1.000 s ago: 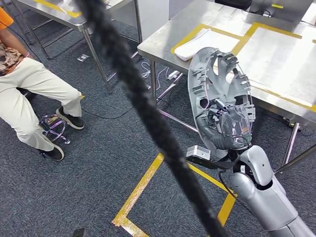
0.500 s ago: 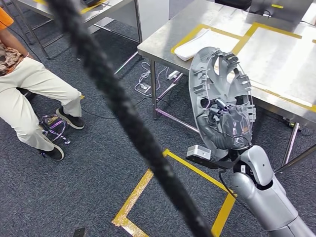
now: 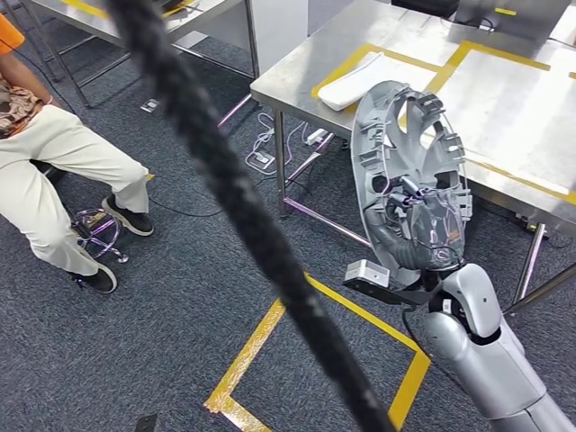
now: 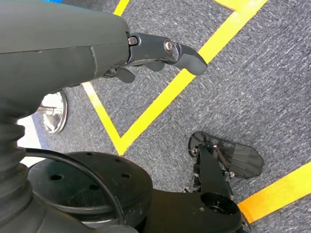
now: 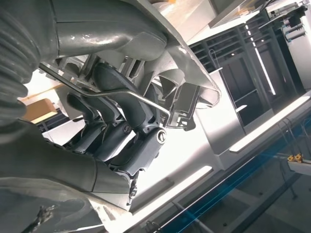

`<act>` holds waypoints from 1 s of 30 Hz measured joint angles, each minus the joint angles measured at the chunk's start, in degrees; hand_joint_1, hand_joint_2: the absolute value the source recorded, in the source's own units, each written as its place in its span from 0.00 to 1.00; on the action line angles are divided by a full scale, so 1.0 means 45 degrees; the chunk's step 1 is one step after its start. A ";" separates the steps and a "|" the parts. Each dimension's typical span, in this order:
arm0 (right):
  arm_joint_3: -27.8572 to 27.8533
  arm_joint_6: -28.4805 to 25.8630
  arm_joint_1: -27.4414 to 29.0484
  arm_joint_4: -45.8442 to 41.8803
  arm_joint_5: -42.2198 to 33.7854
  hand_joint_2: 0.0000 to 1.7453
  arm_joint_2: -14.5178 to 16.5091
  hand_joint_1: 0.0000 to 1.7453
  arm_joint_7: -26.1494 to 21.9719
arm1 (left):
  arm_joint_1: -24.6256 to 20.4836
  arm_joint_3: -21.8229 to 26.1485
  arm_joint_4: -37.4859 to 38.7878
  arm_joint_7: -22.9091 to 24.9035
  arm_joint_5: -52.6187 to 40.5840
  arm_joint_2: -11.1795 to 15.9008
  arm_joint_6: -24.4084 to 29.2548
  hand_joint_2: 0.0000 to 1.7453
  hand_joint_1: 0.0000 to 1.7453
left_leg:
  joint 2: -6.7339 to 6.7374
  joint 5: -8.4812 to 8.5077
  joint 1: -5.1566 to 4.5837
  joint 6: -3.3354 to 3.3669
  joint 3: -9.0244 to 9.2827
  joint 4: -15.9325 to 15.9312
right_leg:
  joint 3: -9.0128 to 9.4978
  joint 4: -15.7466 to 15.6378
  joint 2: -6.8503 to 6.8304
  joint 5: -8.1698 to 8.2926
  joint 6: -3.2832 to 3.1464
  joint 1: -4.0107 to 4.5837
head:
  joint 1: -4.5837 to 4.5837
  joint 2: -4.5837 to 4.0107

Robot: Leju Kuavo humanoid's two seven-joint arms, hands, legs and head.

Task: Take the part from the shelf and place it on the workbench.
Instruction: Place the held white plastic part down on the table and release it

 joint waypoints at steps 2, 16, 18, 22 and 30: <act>-0.0015 -0.0002 0.0007 0.0000 0.0000 1.00 0.0000 1.00 0.0005 | 0.0000 0.0000 0.0000 -0.0001 -0.0019 0.0004 -0.0024 1.00 0.00 | 0.0000 -0.0017 -0.0005 0.0025 -0.0015 0.0037 | 0.0000 0.0001 0.0002 0.0004 0.0010 -0.0004 | -0.0001 0.0000; -0.0173 -0.0109 0.0149 -0.0106 0.0023 1.00 -0.0003 1.00 0.0022 | -0.0013 -0.0029 0.0000 -0.0067 -0.0193 -0.0050 -0.0132 1.00 0.00 | 0.0053 0.0036 0.0114 0.0422 0.0086 -0.0227 | -0.1889 0.3363 0.0072 -0.1238 0.0508 -0.0114 | 0.0067 0.0000; -0.0194 -0.0109 0.0179 -0.0107 0.0022 1.00 -0.0004 1.00 0.0044 | 0.0009 -0.0032 0.0000 -0.0086 -0.0229 -0.0050 -0.0152 1.00 0.00 | 0.0034 -0.0095 0.0205 0.0282 0.0169 -0.0155 | -0.1514 0.2434 0.0037 -0.0459 0.0635 -0.0191 | 0.0067 0.0000; -0.0238 -0.0126 0.0223 -0.0143 0.0027 1.00 0.0000 1.00 0.0039 | -0.0008 -0.0038 0.0004 -0.0118 -0.0267 0.0009 -0.0166 1.00 0.00 | 0.0016 -0.0408 0.0200 -0.0129 0.0223 0.0099 | -0.0367 0.0333 -0.0086 -0.0054 0.0554 -0.0182 | 0.0103 0.0000; -0.0358 -0.0152 0.0409 -0.0211 0.0042 1.00 0.0000 1.00 0.0053 | 0.0001 -0.0047 0.0010 -0.0131 -0.0298 0.0023 -0.0161 1.00 0.00 | -0.0271 -0.1737 0.0129 -0.0171 -0.1649 0.3659 | 0.0112 0.0422 0.0223 -0.0615 -0.0303 -0.0030 | -0.0126 0.0000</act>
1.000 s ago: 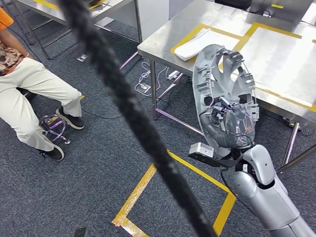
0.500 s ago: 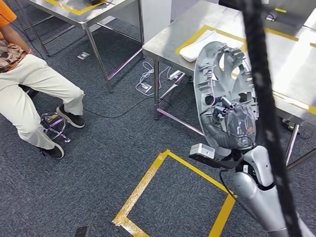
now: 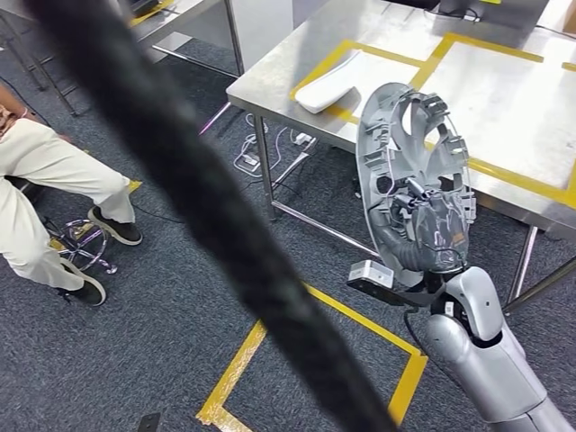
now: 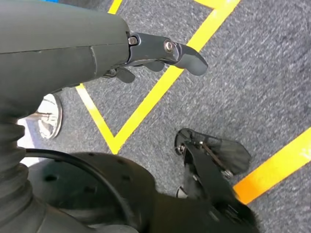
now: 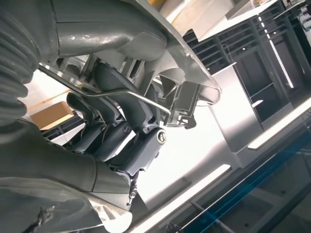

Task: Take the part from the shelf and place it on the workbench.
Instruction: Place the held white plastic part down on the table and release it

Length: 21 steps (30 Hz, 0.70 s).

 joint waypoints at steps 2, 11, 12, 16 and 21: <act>0.0003 0.0000 0.0047 0.0002 0.0004 1.00 0.0000 1.00 -0.0003 | 0.0047 0.0000 0.0002 0.0000 0.0000 0.0000 0.0000 1.00 0.00 | -0.0025 0.0368 -0.0138 0.0204 -0.0623 0.0483 | 0.0215 -0.0004 0.0114 -0.0168 -0.0061 0.0100 | -0.0012 0.0000; -0.0024 -0.0038 0.0097 -0.0020 -0.0006 1.00 -0.0002 1.00 0.0004 | 0.0082 -0.0010 0.0035 0.0003 -0.0007 0.0117 0.0018 1.00 0.00 | -0.0217 0.2321 -0.0658 0.1276 0.0725 -0.3586 | 0.0669 -0.0186 0.0236 -0.0466 0.0275 0.0181 | -0.0101 0.0000; -0.0036 -0.0039 0.0068 -0.0029 -0.0014 1.00 -0.0004 1.00 0.0006 | 0.0071 -0.0015 0.0036 0.0003 -0.0011 0.0109 0.0019 1.00 0.00 | -0.0201 0.2293 -0.0608 0.1232 0.0907 -0.3810 | 0.0510 0.0065 0.0192 -0.0587 0.0301 0.0197 | -0.0069 0.0000; -0.0005 -0.0044 0.0122 -0.0014 -0.0040 1.00 0.0006 1.00 0.0013 | 0.0079 -0.0038 0.0044 0.0000 -0.0016 0.0034 -0.0015 1.00 0.00 | -0.0215 0.2126 -0.0511 0.1060 0.1239 -0.3980 | -0.1168 0.2598 0.0116 -0.1468 0.0377 0.0197 | -0.0026 0.0000; -0.0139 -0.0183 0.0270 0.0005 -0.0222 1.00 0.0008 1.00 0.0154 | 0.0146 -0.0073 0.0049 -0.0001 -0.0091 0.0035 -0.0076 1.00 0.00 | -0.0218 0.1576 -0.0329 0.0675 0.1824 -0.3845 | -0.0833 0.0252 -0.0099 0.0536 0.0802 0.0054 | 0.0024 -0.0004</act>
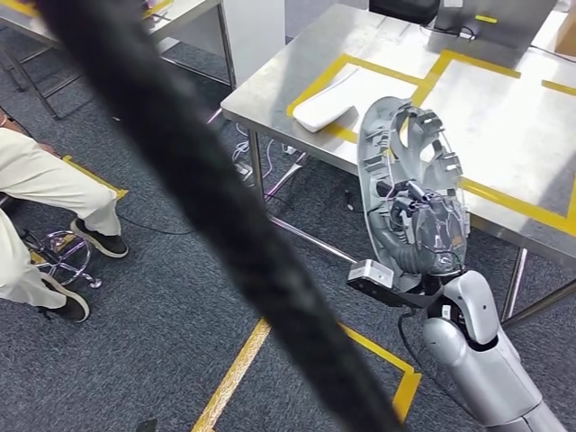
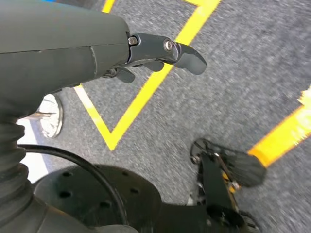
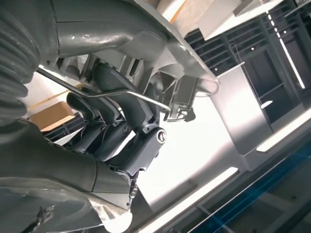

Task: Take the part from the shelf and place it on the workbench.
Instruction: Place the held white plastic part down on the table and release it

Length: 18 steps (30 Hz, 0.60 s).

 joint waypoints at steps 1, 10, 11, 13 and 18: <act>-0.0028 -0.0045 0.0023 -0.0004 -0.0017 1.00 0.0002 1.00 -0.0006 | -0.0021 -0.0007 0.0000 -0.0001 -0.0006 0.0013 -0.0005 1.00 0.00 | 0.0005 -0.0097 0.0008 -0.0090 0.0053 0.0043 | 0.0209 -0.0426 -0.0040 0.0088 -0.0078 0.0027 | 0.0026 -0.0002; -0.0284 -0.0238 0.0043 -0.0281 -0.0086 1.00 0.0066 1.00 -0.0069 | -0.0122 -0.0052 0.0005 -0.0011 -0.0030 0.0028 -0.0010 1.00 0.00 | 0.0060 -0.1478 0.0050 -0.0497 -0.1677 0.3577 | 0.1067 -0.0542 0.0429 -0.0447 -0.1024 0.0113 | -0.0034 -0.0001; -0.0288 -0.0253 0.0058 -0.0295 -0.0086 1.00 0.0084 1.00 -0.0095 | -0.0107 -0.0054 0.0005 -0.0010 -0.0036 0.0028 -0.0013 1.00 0.00 | 0.0055 -0.1503 0.0039 -0.0466 -0.2054 0.3957 | 0.1170 -0.0542 0.0545 -0.0528 -0.1038 0.0128 | -0.0039 -0.0001; -0.0299 -0.0277 0.0078 -0.0316 -0.0097 1.00 0.0110 1.00 -0.0121 | -0.0082 -0.0055 0.0007 -0.0009 -0.0050 0.0029 -0.0021 1.00 0.00 | -0.0003 -0.0830 -0.0031 -0.0283 -0.2219 0.3376 | 0.1420 -0.0546 0.0780 -0.0697 -0.1037 0.0163 | -0.0055 -0.0001; -0.0345 -0.0419 0.0194 -0.0334 -0.0125 1.00 0.0149 1.00 -0.0146 | -0.0061 -0.0063 0.0015 -0.0003 -0.0085 0.0143 -0.0030 1.00 0.00 | -0.0704 0.1023 -0.0286 0.0347 -0.1595 0.0616 | 0.1715 -0.0624 0.1224 -0.1072 -0.0808 0.0087 | -0.0187 -0.0007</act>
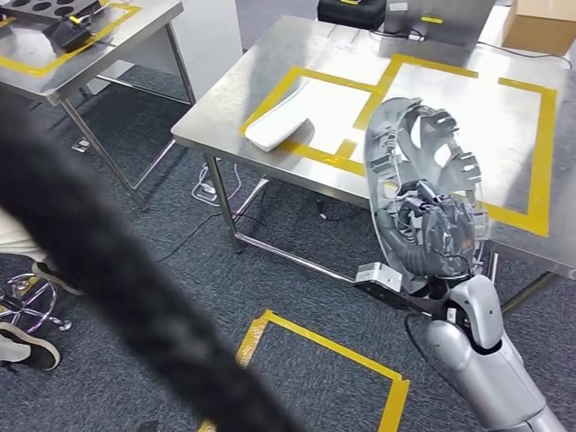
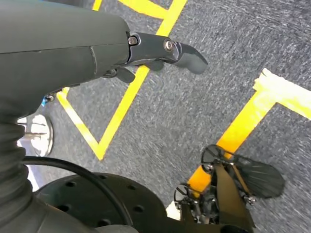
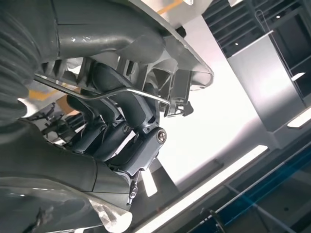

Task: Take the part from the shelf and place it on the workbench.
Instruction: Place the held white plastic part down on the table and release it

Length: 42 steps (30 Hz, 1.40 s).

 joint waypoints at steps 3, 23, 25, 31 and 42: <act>-0.0116 -0.0028 0.0005 -0.0111 -0.0028 1.00 0.0013 1.00 -0.0004 | -0.0044 -0.0036 0.0000 0.0011 -0.0033 -0.0046 0.0002 1.00 0.00 | 0.0213 -0.0046 0.0064 -0.0016 0.0382 -0.0404 | -0.0008 -0.0013 -0.0169 -0.0202 0.0221 -0.0007 | -0.0063 0.0004; -0.0153 -0.0533 -0.0402 -0.0623 -0.0622 1.00 0.0584 1.00 -0.0880 | -0.0187 -0.0118 0.0000 0.0009 -0.0345 -0.0125 0.0165 1.00 0.00 | 0.0794 -0.0893 0.0159 -0.0189 0.1244 -0.0326 | -0.0894 0.0092 -0.1263 0.0787 0.0327 -0.0003 | -0.0211 -0.0004; -0.0126 -0.0524 -0.0602 -0.0687 -0.0698 1.00 0.0699 1.00 -0.0867 | -0.0206 -0.0132 0.0000 0.0008 -0.0368 -0.0137 0.0165 1.00 0.00 | 0.0801 -0.0880 0.0171 -0.0233 0.1249 -0.0342 | -0.0890 0.0095 -0.1264 0.0779 0.0286 0.0019 | -0.0208 -0.0004; -0.0059 -0.0303 -0.1008 -0.0805 -0.1160 1.00 0.1050 1.00 -0.0585 | -0.0199 -0.0147 0.0000 0.0010 -0.0424 -0.0183 0.0166 1.00 0.00 | 0.0813 -0.0886 0.0216 -0.0554 0.1246 -0.0358 | -0.0881 0.0105 -0.1273 0.0778 0.0257 0.0050 | -0.0204 0.0001; -0.0058 -0.0262 -0.1176 -0.0829 -0.1279 1.00 0.1206 1.00 -0.0544 | -0.0188 -0.0152 0.0000 0.0023 -0.0470 -0.0183 0.0170 1.00 0.00 | 0.0813 -0.0910 0.0167 -0.0542 0.1213 -0.0280 | -0.0860 0.0094 -0.1282 0.0798 0.0271 0.0002 | -0.0204 0.0006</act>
